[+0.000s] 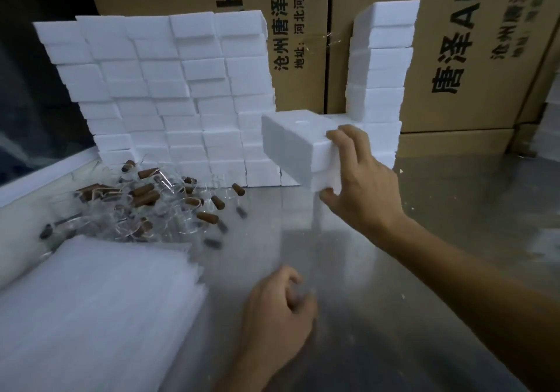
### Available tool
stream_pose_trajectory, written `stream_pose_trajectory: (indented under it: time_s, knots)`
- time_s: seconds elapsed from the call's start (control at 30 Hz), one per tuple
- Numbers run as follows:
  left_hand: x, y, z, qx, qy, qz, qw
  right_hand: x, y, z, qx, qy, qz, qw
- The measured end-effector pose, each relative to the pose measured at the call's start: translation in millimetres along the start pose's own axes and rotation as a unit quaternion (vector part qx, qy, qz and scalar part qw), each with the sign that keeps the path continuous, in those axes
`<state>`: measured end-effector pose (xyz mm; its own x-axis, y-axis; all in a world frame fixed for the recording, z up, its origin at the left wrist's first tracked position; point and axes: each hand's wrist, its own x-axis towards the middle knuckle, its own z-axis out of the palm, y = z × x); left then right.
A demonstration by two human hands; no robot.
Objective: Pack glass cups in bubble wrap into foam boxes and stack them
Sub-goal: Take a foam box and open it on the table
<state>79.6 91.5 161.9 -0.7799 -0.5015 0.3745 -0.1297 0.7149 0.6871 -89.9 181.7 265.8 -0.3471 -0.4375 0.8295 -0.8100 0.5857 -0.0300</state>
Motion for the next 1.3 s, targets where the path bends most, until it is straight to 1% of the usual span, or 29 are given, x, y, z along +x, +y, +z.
stream_pose_trajectory:
  time_s: [0.07,0.13,0.17,0.27,0.33,0.43,0.47,0.5,0.57,0.67,0.7,0.8,0.87,0.9,0.97,1.0,1.07,1.17,1.3]
  knots:
    - [0,-2,-7,-0.071,0.094,-0.021,0.993,-44,-9,-14,0.027,0.000,0.005,1.000]
    - [-3,-2,-11,-0.124,0.187,-0.044,0.974,-79,-15,-25,0.068,0.004,0.012,0.998]
    - [-4,-2,-15,-0.154,0.219,-0.050,0.962,-93,-16,-30,0.088,0.001,0.014,0.996]
    - [-8,-2,-26,-0.231,0.252,-0.056,0.938,-124,-18,-42,0.141,-0.034,0.035,0.989]
    - [-9,-1,-34,-0.286,0.237,-0.045,0.927,-137,-17,-49,0.169,-0.057,0.049,0.983]
    - [-9,-4,-40,-0.373,0.179,-0.039,0.910,-145,-16,-56,0.194,-0.103,0.055,0.974]
    - [-9,-6,-40,-0.385,0.159,-0.043,0.908,-146,-16,-56,0.193,-0.110,0.052,0.974]
    - [-10,-7,-40,-0.385,0.147,-0.046,0.910,-147,-16,-56,0.193,-0.113,0.050,0.973]
    - [-10,-8,-38,-0.367,0.155,-0.064,0.915,-151,-16,-54,0.204,-0.113,0.055,0.971]
    - [-10,-7,-38,-0.351,0.172,-0.100,0.915,-154,-15,-51,0.261,-0.127,0.104,0.951]
    - [-10,-5,-39,-0.345,0.170,-0.105,0.917,-154,-15,-52,0.282,-0.138,0.115,0.942]
    - [-10,-3,-43,-0.317,0.164,-0.120,0.926,-153,-17,-58,0.328,-0.192,0.111,0.918]
    - [-8,-4,-46,-0.295,0.149,-0.137,0.934,-152,-19,-62,0.345,-0.234,0.141,0.898]
    - [-8,-6,-48,-0.301,0.134,-0.148,0.933,-152,-21,-64,0.358,-0.246,0.167,0.885]
    - [-6,-9,-52,-0.343,0.089,-0.166,0.920,-151,-23,-67,0.388,-0.242,0.220,0.862]
    - [-4,-11,-53,-0.358,0.069,-0.173,0.915,-151,-24,-68,0.396,-0.234,0.237,0.856]
    - [-4,-12,-54,-0.362,0.048,-0.174,0.914,-150,-25,-69,0.398,-0.217,0.246,0.857]
    - [-4,-13,-52,-0.363,0.048,-0.168,0.915,-148,-27,-68,0.409,-0.196,0.254,0.854]
    - [-3,-15,-48,-0.336,0.057,-0.191,0.920,-146,-26,-63,0.411,-0.207,0.284,0.841]
